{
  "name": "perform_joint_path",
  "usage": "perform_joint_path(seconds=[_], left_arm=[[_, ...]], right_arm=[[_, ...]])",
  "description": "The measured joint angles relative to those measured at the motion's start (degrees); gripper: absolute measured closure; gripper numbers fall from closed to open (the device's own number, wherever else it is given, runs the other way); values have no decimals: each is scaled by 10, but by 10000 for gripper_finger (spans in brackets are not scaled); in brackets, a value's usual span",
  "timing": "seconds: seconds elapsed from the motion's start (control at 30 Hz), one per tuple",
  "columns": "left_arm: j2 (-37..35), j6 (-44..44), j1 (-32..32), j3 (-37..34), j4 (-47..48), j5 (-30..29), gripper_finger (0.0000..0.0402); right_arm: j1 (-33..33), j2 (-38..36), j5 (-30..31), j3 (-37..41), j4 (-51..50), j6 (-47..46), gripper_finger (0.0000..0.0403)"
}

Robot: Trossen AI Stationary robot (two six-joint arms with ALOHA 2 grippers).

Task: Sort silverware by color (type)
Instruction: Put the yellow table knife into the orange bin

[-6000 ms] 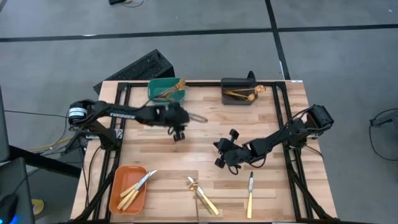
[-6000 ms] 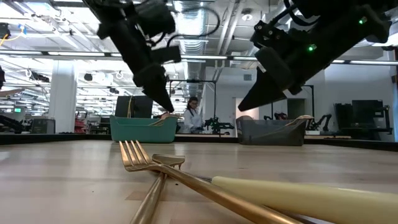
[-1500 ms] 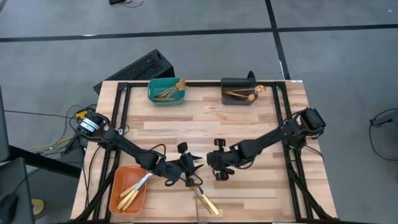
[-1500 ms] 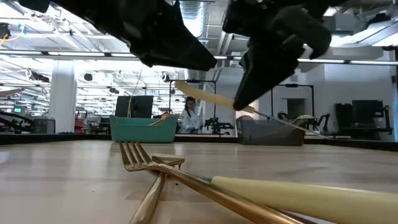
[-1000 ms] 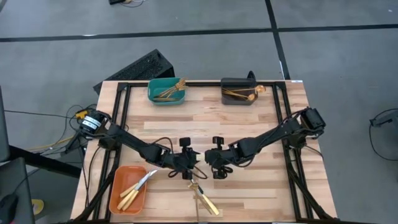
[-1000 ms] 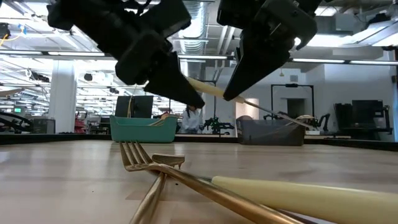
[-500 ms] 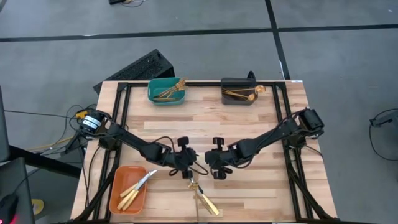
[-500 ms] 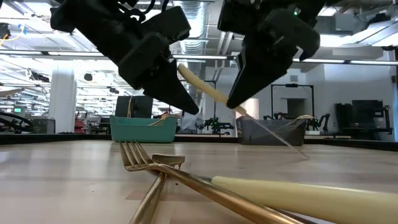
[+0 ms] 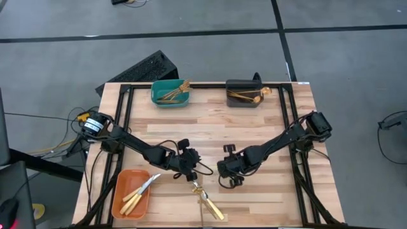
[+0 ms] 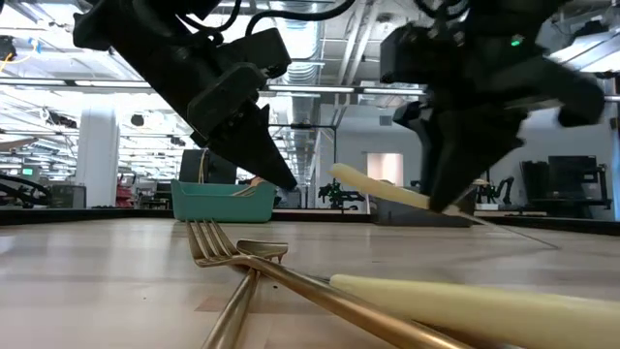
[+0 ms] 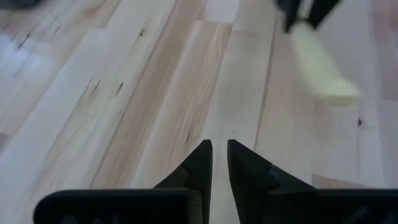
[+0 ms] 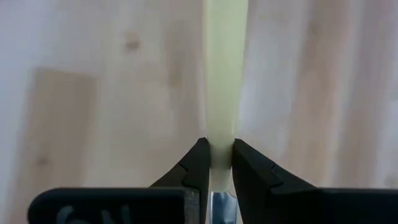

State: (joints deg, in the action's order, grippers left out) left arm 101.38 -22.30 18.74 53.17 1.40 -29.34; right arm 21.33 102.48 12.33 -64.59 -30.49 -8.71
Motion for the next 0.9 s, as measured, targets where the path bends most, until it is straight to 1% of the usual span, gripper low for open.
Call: perform_joint_path(seconds=[0.07,0.2,0.33,0.4,0.5,0.57,0.67,0.83,0.9], left_arm=[[0,0,0,0,0,0,362],[0,-2,0,0,-2,-5,362],[0,-19,0,0,-11,-18,362],[0,-20,0,0,-11,-20,362],[0,-24,2,0,-11,-21,362],[0,-24,2,0,-20,-21,362],[0,-22,3,0,-68,-17,362],[0,43,10,0,-153,17,362],[0,52,14,0,-173,21,358]], right_arm=[[7,0,-13,7,14,2,321],[17,0,4,21,63,2,310],[18,0,13,21,70,0,266],[17,0,20,21,61,-20,240],[15,0,26,21,31,-55,209],[16,0,26,21,-3,-75,199],[24,0,28,24,-52,-92,196],[34,-1,24,48,-45,-68,210],[33,-1,11,55,-29,-58,216]])
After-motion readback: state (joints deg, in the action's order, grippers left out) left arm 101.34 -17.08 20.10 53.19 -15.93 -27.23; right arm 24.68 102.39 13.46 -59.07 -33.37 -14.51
